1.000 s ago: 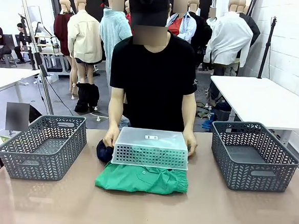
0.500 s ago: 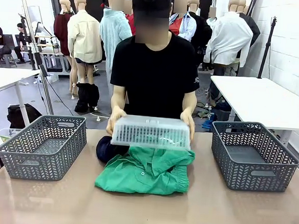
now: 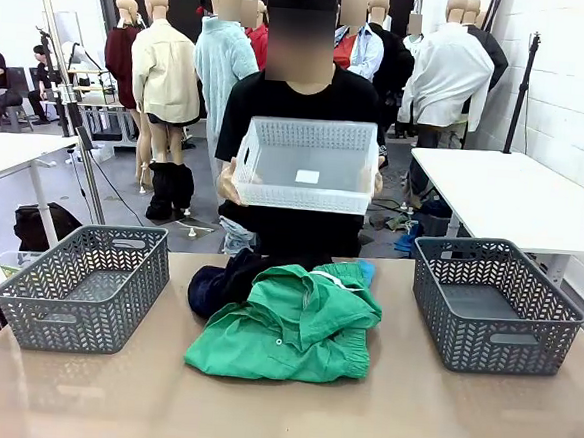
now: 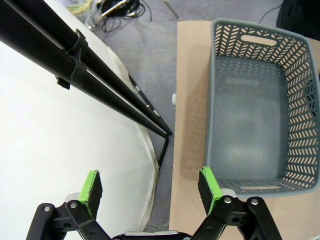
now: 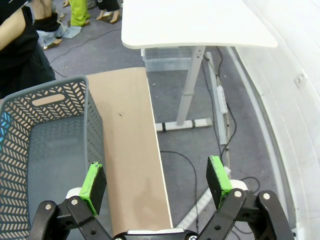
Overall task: Sort the tops and bottoms.
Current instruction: Lift clothes from the center of the table with your left hand.
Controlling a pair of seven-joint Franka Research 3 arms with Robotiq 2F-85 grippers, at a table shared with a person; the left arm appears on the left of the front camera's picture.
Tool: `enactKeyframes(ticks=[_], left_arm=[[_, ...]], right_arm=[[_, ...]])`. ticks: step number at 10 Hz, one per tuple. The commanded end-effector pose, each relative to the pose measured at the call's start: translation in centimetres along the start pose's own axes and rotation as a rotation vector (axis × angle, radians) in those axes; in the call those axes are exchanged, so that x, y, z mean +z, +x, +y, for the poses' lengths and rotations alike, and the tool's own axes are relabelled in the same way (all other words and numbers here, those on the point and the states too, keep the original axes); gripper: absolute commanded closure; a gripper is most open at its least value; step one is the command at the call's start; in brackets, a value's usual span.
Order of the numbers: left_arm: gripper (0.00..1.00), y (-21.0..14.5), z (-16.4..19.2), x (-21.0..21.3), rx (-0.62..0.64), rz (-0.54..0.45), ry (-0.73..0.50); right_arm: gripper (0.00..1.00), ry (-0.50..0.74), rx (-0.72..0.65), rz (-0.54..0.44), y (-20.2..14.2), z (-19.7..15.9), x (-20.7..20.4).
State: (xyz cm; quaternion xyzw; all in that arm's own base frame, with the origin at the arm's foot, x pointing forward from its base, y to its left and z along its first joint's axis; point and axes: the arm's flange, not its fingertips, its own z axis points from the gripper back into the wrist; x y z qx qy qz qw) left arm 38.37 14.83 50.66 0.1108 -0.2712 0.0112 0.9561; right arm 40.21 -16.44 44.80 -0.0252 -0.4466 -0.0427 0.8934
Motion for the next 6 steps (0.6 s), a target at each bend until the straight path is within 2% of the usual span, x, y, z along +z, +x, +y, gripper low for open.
enactKeyframes(ticks=[1,6], left_arm=[[0.00,-0.30,-0.03,0.10,-0.001,0.003,0.013],[0.00,-0.30,-0.03,0.10,-0.001,0.003,0.013]], right_arm=[[0.00,-0.005,0.007,0.002,0.17,0.15,0.32],[0.00,-0.005,0.007,0.002,0.17,0.15,0.32]])
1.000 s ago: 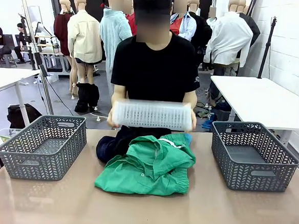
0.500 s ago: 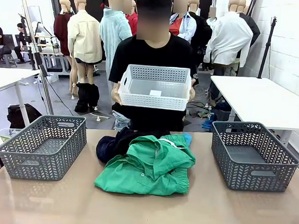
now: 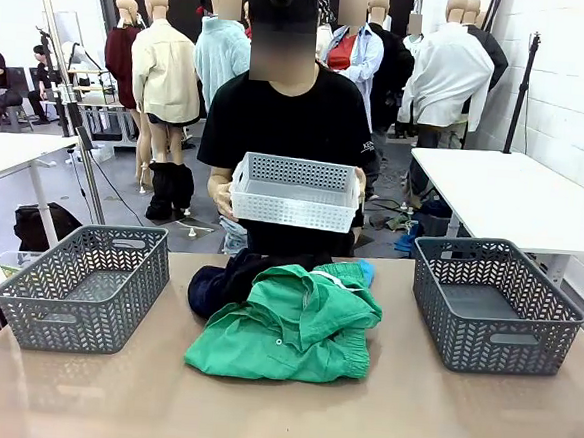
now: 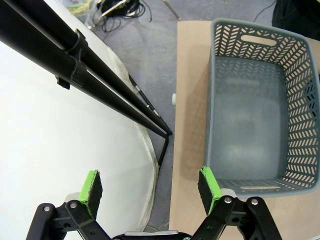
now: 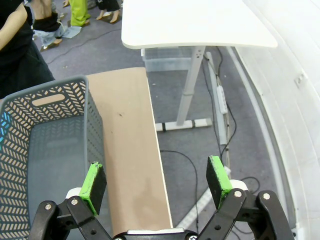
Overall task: Sort the tops and bottoms.
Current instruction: Lift clothes from the center of the table with your left hand.
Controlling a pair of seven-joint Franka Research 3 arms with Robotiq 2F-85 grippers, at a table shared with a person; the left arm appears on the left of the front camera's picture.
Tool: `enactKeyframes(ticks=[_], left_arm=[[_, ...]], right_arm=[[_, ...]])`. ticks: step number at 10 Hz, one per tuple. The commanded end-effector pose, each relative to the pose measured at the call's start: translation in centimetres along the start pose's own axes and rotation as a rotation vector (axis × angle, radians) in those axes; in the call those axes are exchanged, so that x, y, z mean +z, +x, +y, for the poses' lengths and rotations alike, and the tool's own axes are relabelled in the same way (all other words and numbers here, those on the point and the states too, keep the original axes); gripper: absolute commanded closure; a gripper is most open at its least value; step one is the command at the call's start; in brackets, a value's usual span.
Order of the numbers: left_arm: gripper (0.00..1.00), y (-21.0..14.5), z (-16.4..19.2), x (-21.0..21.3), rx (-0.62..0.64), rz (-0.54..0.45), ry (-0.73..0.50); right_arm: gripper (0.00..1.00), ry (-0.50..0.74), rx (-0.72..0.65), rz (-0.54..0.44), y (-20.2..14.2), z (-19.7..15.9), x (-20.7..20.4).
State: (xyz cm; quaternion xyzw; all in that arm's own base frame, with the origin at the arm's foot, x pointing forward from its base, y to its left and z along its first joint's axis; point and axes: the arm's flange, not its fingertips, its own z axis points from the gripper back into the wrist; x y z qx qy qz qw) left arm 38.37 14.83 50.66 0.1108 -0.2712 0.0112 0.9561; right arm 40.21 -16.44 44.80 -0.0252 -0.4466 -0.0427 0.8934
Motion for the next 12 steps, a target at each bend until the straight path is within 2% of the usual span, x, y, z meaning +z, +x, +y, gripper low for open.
enactKeyframes(ticks=[1,12], left_arm=[[0.00,-0.30,-0.03,0.10,-0.001,0.003,0.013],[0.00,-0.30,-0.03,0.10,-0.001,0.003,0.013]], right_arm=[[0.00,-0.005,0.007,0.002,0.17,0.15,0.32],[0.00,-0.005,0.007,0.002,0.17,0.15,0.32]])
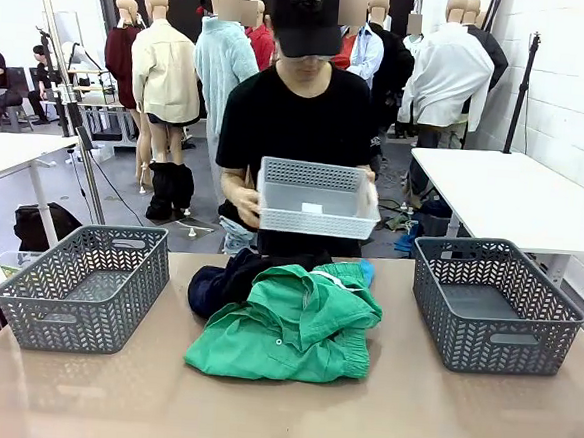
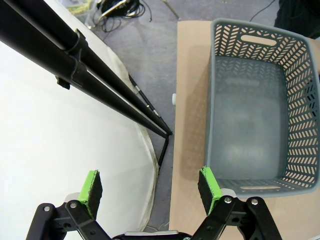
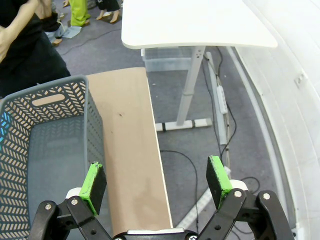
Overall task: Sort the tops and bottoms.
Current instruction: Lift clothes from the center of the table with your left hand.
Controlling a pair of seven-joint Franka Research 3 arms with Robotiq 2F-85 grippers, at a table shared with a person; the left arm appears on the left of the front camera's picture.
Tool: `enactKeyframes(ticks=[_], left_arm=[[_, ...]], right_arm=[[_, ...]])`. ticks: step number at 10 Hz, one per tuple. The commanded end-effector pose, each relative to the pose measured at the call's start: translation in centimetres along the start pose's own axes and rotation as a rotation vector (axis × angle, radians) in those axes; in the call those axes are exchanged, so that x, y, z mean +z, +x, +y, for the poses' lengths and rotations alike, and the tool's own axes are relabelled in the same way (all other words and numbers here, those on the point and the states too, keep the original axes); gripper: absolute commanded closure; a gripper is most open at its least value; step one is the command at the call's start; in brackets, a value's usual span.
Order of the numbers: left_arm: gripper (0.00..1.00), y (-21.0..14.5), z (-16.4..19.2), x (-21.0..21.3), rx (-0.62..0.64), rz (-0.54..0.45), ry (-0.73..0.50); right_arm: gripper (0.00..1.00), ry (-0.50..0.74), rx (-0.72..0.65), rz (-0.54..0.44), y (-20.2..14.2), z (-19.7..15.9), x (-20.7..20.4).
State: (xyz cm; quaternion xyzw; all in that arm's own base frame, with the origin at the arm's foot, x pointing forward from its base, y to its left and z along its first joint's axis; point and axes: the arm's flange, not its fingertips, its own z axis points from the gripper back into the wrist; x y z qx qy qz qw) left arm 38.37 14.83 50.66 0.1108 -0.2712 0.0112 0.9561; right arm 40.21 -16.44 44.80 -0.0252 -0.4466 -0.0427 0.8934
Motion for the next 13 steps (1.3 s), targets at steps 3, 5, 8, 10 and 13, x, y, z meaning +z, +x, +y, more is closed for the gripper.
enactKeyframes(ticks=[3,5,8,10,13], left_arm=[[0.00,-0.30,-0.03,0.10,-0.001,0.003,0.013],[0.00,-0.30,-0.03,0.10,-0.001,0.003,0.013],[0.00,-0.30,-0.03,0.10,-0.001,0.003,0.013],[0.00,-0.30,-0.03,0.10,-0.001,0.003,0.013],[0.00,-0.30,-0.03,0.10,-0.001,0.003,0.013]], right_arm=[[0.00,-0.005,0.007,0.002,0.17,0.15,0.32],[0.00,-0.005,0.007,0.002,0.17,0.15,0.32],[0.00,-0.005,0.007,0.002,0.17,0.15,0.32],[0.00,-0.005,0.007,0.002,0.17,0.15,0.32],[0.00,-0.005,0.007,0.002,0.17,0.15,0.32]])
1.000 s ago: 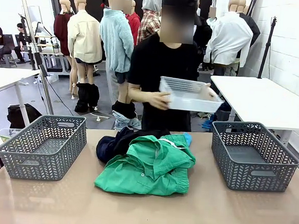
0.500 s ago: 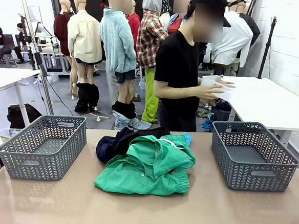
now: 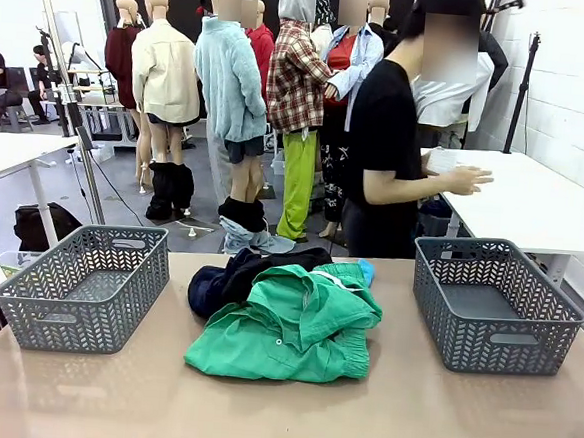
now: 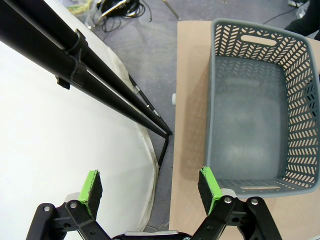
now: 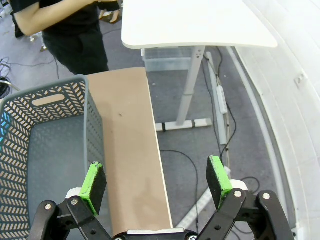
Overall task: Sort the tops and bottoms.
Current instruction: Lift clothes from the center of the table with your left hand.
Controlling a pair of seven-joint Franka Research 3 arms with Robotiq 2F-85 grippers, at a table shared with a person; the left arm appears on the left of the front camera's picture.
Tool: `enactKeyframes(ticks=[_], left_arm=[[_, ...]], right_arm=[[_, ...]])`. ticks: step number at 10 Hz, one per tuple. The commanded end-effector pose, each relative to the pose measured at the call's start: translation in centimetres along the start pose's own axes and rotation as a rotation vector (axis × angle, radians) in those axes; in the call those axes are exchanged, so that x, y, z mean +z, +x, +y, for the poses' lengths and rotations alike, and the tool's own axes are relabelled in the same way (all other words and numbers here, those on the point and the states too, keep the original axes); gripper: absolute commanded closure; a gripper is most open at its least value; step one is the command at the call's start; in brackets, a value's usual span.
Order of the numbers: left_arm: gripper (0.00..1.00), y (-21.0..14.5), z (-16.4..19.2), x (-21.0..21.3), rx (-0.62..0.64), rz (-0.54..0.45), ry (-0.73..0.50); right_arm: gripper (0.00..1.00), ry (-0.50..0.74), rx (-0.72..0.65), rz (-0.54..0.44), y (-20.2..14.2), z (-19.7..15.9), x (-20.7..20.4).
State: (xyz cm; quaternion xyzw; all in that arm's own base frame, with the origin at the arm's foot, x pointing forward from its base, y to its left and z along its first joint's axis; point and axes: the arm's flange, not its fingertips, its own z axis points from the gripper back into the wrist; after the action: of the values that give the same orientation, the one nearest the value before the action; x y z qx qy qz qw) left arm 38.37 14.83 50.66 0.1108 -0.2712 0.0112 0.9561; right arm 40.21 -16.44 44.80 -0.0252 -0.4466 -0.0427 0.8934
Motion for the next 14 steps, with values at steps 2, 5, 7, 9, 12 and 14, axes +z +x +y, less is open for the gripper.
enactKeyframes(ticks=[2,5,7,9,12,14], left_arm=[[0.00,-0.30,-0.03,0.10,-0.001,0.003,0.013],[0.00,-0.30,-0.03,0.10,-0.001,0.003,0.013],[0.00,-0.30,-0.03,0.10,-0.001,0.003,0.013],[0.00,-0.30,-0.03,0.10,-0.001,0.003,0.013],[0.00,-0.30,-0.03,0.10,-0.001,0.003,0.013],[0.00,-0.30,-0.03,0.10,-0.001,0.003,0.013]], right_arm=[[0.00,-0.005,0.007,0.002,0.17,0.15,0.32],[0.00,-0.005,0.007,0.002,0.17,0.15,0.32],[0.00,-0.005,0.007,0.002,0.17,0.15,0.32],[0.00,-0.005,0.007,0.002,0.17,0.15,0.32],[0.00,-0.005,0.007,0.002,0.17,0.15,0.32],[0.00,-0.005,0.007,0.002,0.17,0.15,0.32]])
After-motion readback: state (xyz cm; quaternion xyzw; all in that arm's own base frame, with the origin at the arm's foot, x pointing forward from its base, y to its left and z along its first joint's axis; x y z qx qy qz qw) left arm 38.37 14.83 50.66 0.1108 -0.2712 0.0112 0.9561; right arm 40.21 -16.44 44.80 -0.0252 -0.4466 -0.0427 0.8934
